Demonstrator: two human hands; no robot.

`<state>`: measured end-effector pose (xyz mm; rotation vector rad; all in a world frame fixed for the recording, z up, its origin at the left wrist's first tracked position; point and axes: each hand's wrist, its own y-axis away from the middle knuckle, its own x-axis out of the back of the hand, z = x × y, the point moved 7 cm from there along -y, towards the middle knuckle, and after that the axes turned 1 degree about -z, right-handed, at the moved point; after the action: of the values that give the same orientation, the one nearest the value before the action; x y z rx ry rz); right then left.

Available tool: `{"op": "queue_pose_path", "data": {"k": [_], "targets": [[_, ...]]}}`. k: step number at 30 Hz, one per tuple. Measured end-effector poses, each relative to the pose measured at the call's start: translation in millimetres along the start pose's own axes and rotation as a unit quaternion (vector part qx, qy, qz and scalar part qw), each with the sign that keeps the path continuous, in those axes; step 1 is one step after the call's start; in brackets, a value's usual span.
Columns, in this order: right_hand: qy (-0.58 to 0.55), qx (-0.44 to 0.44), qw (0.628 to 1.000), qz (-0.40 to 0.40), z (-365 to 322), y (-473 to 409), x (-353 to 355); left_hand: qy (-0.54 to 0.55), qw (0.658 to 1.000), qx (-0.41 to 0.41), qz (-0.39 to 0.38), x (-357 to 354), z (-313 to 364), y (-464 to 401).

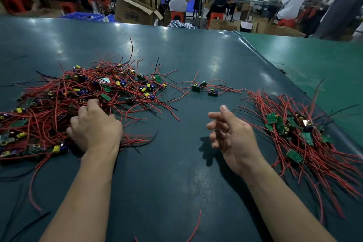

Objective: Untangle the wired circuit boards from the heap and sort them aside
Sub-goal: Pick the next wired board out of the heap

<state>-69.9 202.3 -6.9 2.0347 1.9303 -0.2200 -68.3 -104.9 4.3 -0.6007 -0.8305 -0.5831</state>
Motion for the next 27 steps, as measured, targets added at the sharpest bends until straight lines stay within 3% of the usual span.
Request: {"op": "queue_pose_path", "data": {"k": [3,7,13,16,19,21,24,27], "targets": [[-0.002,-0.004,1.000,-0.004,0.5,0.0,-1.0,0.073,0.997,-0.021,0.028,2.6,0.1,-0.6],[-0.001,-0.005,1.000,-0.009,0.6,-1.2,-1.5,0.221,0.965,-0.120,0.069,12.8,18.9,7.9],[0.018,-0.010,1.000,-0.023,2.4,-1.4,-3.0,0.311,0.893,-0.294,0.143,29.5,51.4,35.2],[0.051,-0.004,0.997,-0.058,2.5,0.9,-9.6,0.358,0.835,-0.385,0.163,41.4,69.4,59.1],[0.047,0.000,0.992,-0.115,4.4,5.9,-22.8,0.402,0.770,-0.488,0.087,39.3,94.7,95.7],[0.005,0.001,0.990,-0.143,5.0,8.5,-28.5,0.409,0.746,-0.525,0.023,33.3,106.2,113.1],[-0.021,0.033,0.991,-0.125,0.3,7.4,-24.6,0.398,0.743,-0.538,-0.010,27.7,111.2,119.7],[-0.036,0.067,0.994,-0.076,-4.5,3.1,-14.9,0.379,0.751,-0.540,0.024,29.2,110.8,116.9]]}}
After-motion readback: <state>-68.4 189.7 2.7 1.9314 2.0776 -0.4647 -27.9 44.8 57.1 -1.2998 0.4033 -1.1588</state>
